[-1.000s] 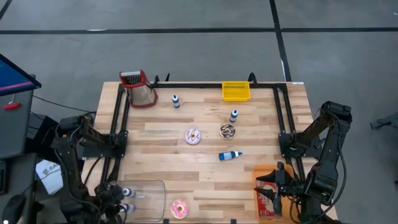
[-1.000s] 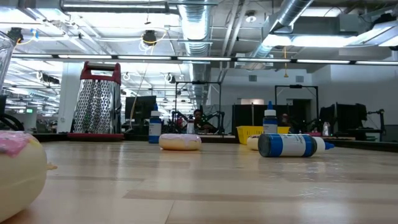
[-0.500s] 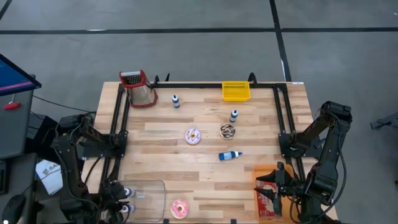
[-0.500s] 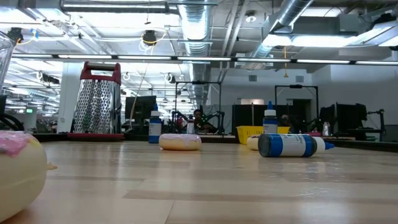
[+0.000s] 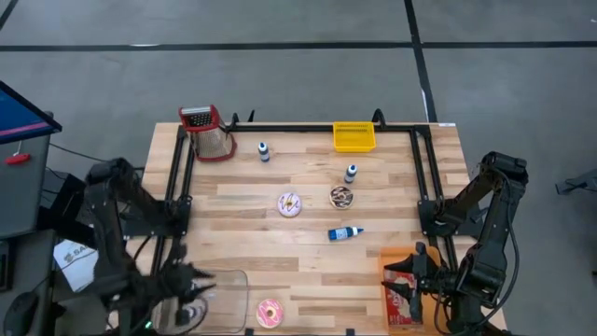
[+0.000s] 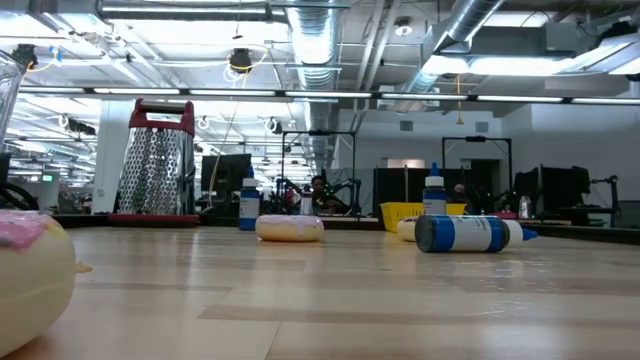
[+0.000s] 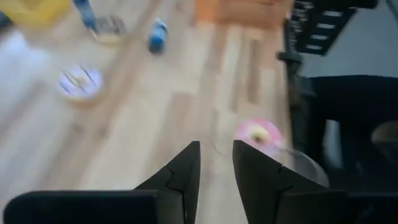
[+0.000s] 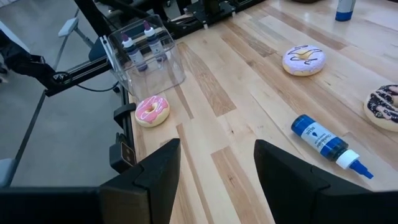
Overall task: Pick & Place Food Item
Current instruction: Put the bottom blue food coloring bottle into the transparent bin
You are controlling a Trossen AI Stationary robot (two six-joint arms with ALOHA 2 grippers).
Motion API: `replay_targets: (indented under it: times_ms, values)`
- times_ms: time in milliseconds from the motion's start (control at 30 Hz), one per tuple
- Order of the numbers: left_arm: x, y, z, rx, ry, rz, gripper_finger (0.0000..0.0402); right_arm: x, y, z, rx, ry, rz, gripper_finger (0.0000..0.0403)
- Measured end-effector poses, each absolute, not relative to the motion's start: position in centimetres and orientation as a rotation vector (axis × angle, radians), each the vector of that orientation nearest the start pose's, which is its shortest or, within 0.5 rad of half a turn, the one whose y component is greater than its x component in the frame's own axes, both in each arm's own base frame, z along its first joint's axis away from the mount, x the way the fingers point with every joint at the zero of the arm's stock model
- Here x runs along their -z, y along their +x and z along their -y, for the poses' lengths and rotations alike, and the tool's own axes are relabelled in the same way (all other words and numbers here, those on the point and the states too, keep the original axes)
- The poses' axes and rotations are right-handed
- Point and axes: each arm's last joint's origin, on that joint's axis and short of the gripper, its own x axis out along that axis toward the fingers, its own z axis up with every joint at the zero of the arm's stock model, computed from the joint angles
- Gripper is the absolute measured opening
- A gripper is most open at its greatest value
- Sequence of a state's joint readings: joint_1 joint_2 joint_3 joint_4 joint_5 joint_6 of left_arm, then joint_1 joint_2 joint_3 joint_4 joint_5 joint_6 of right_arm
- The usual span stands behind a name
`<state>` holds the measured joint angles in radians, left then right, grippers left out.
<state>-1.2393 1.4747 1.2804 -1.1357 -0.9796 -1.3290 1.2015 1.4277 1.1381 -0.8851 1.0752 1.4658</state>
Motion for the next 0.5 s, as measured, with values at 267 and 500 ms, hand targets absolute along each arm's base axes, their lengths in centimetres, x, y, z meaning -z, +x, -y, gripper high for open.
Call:
replay_targets:
  times_ms: [267, 500]
  values:
    - [-33.6, 19.5, 17.4, -0.187, 0.082, -0.598, 0.0090, -27.6, 11.9, -23.6, 0.243, 0.333, -0.430, 0.0198]
    - [-34.6, 28.2, 11.0, 0.063, 0.128, -0.529, 0.0090, -27.6, 11.8, -23.6, 0.239, 0.318, -0.433, 0.0198]
